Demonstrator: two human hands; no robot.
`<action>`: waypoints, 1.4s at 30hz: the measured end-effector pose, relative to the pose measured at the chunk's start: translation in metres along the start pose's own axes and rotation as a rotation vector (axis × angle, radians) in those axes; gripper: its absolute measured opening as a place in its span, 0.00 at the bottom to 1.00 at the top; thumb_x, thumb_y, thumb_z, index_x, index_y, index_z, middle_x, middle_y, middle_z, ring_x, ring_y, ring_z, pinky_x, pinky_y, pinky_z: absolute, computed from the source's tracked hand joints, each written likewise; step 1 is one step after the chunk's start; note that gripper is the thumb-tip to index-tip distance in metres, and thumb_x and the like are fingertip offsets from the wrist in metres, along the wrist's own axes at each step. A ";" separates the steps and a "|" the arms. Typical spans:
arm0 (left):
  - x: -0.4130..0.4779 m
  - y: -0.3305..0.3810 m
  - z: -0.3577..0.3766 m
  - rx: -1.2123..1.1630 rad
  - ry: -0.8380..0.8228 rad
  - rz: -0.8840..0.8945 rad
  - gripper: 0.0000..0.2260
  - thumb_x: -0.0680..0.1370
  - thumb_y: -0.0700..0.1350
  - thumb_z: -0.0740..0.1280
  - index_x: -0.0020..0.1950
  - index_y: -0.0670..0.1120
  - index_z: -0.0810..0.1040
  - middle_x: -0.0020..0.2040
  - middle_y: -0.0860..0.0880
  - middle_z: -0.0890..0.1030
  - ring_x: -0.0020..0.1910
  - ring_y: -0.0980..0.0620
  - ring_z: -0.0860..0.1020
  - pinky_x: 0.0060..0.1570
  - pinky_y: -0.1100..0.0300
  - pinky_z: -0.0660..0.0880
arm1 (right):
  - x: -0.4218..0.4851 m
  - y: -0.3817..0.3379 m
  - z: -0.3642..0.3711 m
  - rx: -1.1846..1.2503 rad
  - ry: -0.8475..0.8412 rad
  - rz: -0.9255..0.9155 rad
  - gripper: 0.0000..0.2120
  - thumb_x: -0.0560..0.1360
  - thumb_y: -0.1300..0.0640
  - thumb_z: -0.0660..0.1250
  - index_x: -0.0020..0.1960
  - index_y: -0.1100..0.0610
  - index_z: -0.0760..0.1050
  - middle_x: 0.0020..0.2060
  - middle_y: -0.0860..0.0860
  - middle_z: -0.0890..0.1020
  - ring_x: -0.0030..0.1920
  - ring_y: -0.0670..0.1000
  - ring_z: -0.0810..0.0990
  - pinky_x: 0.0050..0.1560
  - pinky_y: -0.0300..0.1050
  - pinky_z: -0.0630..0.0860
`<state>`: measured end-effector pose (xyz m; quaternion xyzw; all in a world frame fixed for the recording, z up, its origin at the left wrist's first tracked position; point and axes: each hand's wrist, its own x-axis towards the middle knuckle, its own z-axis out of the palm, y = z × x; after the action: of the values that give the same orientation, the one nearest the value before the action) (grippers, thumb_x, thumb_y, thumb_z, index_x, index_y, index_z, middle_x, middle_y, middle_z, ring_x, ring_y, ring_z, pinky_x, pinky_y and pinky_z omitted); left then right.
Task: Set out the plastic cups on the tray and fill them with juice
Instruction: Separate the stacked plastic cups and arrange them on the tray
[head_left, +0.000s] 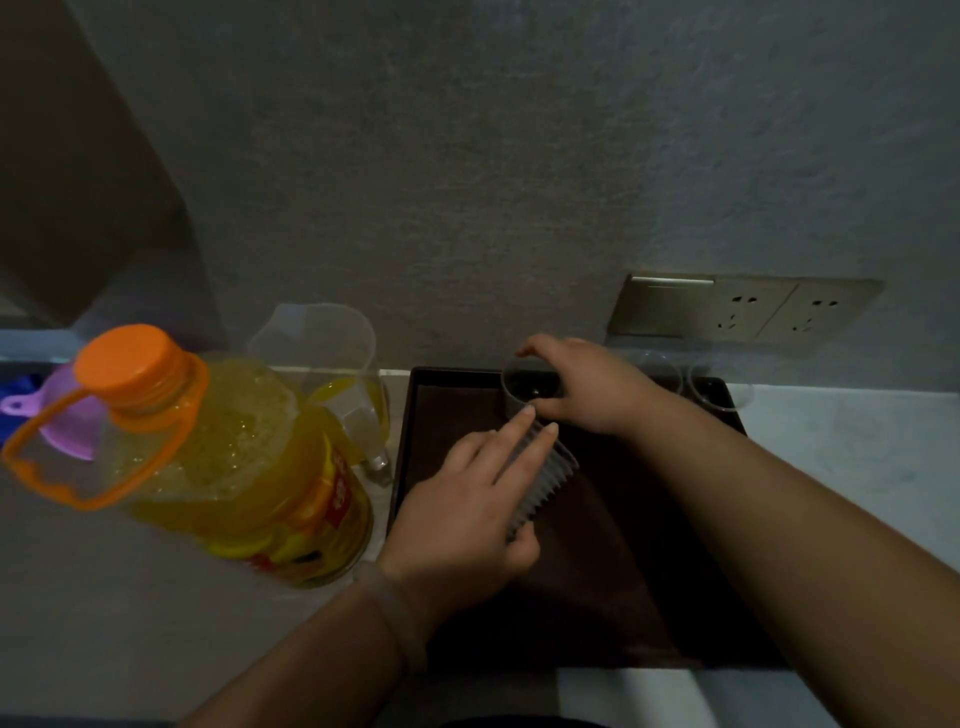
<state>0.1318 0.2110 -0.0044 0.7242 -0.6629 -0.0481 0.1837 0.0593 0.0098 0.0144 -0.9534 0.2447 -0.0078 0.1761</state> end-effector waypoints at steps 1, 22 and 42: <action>0.001 0.002 -0.003 0.012 -0.004 0.021 0.38 0.69 0.55 0.61 0.76 0.58 0.48 0.77 0.56 0.54 0.68 0.51 0.64 0.42 0.58 0.79 | 0.001 0.001 0.000 -0.002 -0.015 -0.002 0.28 0.73 0.51 0.71 0.70 0.51 0.65 0.64 0.53 0.75 0.63 0.53 0.73 0.59 0.46 0.70; -0.020 -0.019 -0.011 0.079 -0.113 0.090 0.35 0.70 0.54 0.60 0.77 0.52 0.58 0.76 0.48 0.61 0.67 0.46 0.70 0.47 0.56 0.80 | -0.076 -0.018 0.028 0.991 -0.145 0.245 0.23 0.72 0.55 0.72 0.66 0.48 0.74 0.59 0.45 0.79 0.62 0.41 0.76 0.57 0.37 0.76; -0.041 -0.033 -0.019 0.158 -0.115 0.031 0.35 0.66 0.55 0.64 0.73 0.50 0.66 0.71 0.49 0.69 0.61 0.50 0.75 0.38 0.65 0.77 | -0.076 -0.036 0.013 0.816 0.205 0.256 0.23 0.69 0.58 0.74 0.62 0.45 0.75 0.53 0.44 0.81 0.55 0.45 0.80 0.58 0.47 0.77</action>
<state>0.1640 0.2571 -0.0048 0.7222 -0.6851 -0.0343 0.0883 0.0104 0.0793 0.0200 -0.7622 0.3540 -0.1763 0.5125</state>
